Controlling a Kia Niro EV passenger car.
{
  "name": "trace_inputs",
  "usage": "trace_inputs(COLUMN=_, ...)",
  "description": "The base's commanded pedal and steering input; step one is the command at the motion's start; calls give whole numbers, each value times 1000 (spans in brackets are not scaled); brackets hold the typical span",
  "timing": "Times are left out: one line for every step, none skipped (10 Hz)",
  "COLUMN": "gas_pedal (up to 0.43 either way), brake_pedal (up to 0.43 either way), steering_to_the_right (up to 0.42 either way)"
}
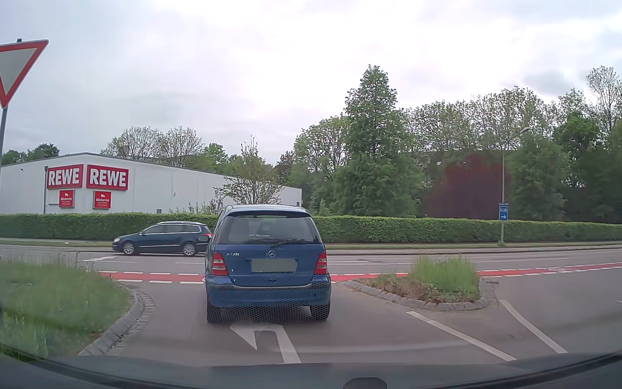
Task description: Follow the waypoints while adhering to traffic rules and regulations
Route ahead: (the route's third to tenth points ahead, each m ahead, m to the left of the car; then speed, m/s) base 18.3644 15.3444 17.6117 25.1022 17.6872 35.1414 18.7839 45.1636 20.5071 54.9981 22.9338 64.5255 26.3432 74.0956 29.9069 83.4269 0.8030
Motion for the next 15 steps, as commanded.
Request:
trace_inputs(gas_pedal=0, brake_pedal=244, steering_to_the_right=-142)
trace_inputs(gas_pedal=0, brake_pedal=213, steering_to_the_right=-141)
trace_inputs(gas_pedal=0, brake_pedal=165, steering_to_the_right=-141)
trace_inputs(gas_pedal=0, brake_pedal=146, steering_to_the_right=-141)
trace_inputs(gas_pedal=0, brake_pedal=134, steering_to_the_right=-141)
trace_inputs(gas_pedal=0, brake_pedal=116, steering_to_the_right=-139)
trace_inputs(gas_pedal=0, brake_pedal=18, steering_to_the_right=-136)
trace_inputs(gas_pedal=0, brake_pedal=0, steering_to_the_right=-135)
trace_inputs(gas_pedal=28, brake_pedal=0, steering_to_the_right=-135)
trace_inputs(gas_pedal=47, brake_pedal=0, steering_to_the_right=-135)
trace_inputs(gas_pedal=47, brake_pedal=0, steering_to_the_right=-134)
trace_inputs(gas_pedal=67, brake_pedal=0, steering_to_the_right=-134)
trace_inputs(gas_pedal=67, brake_pedal=0, steering_to_the_right=-132)
trace_inputs(gas_pedal=67, brake_pedal=0, steering_to_the_right=-128)
trace_inputs(gas_pedal=67, brake_pedal=0, steering_to_the_right=-124)
